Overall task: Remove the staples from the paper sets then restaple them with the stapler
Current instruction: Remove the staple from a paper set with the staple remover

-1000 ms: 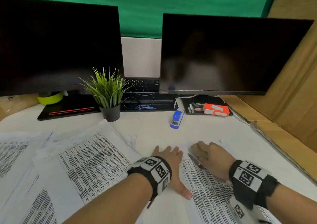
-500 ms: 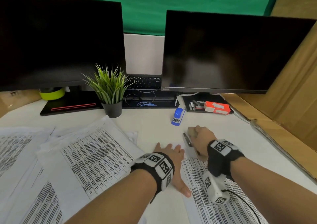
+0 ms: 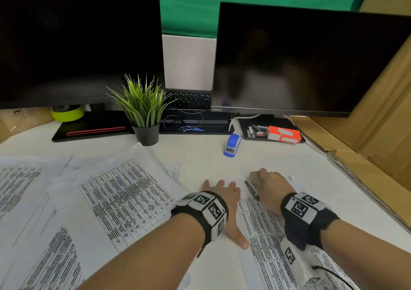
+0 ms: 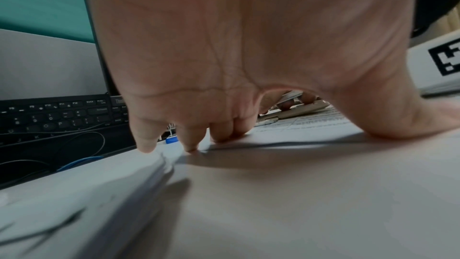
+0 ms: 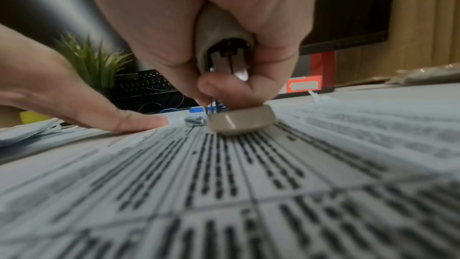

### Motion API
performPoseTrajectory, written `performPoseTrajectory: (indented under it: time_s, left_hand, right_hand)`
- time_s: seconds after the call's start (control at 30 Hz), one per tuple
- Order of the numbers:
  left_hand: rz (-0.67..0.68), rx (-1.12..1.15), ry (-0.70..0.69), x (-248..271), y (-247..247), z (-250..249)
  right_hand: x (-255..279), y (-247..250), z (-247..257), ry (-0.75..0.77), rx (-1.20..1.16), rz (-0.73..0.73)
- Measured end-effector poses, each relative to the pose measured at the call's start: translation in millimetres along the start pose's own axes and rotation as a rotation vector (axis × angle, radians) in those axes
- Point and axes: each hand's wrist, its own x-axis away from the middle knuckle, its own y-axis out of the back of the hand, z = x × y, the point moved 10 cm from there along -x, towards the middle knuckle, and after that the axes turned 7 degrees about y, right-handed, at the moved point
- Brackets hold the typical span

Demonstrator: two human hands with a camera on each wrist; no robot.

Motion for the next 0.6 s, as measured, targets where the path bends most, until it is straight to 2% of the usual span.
performPoseTrajectory:
  time_s: [0.13,0.27,0.37,0.47,0.6]
  left_hand:
    - [-0.005,-0.002,0.002,-1.3,0.7,1.6]
    - [-0.011,0.021,0.005,1.8,1.0,1.6]
    - [-0.014,0.024,0.012,2.6,2.2,0.4]
    - [-0.024,0.029,0.013,2.0,3.0,0.2]
    - [-0.021,0.024,0.005,0.3,2.1,0.4]
  right_hand:
    - [-15.4,-5.4,3.4,-0.035,0.048,0.033]
    - [-19.4,16.9,14.0,-0.044,0.028,-0.044]
    - [-17.2,20.7,-4.3,-0.059,-0.015,-0.041]
    - [-8.3,15.6,-20.9,-0.029,0.039,0.003]
    - [3.6,12.4,-22.3,0.017,0.064,0.002]
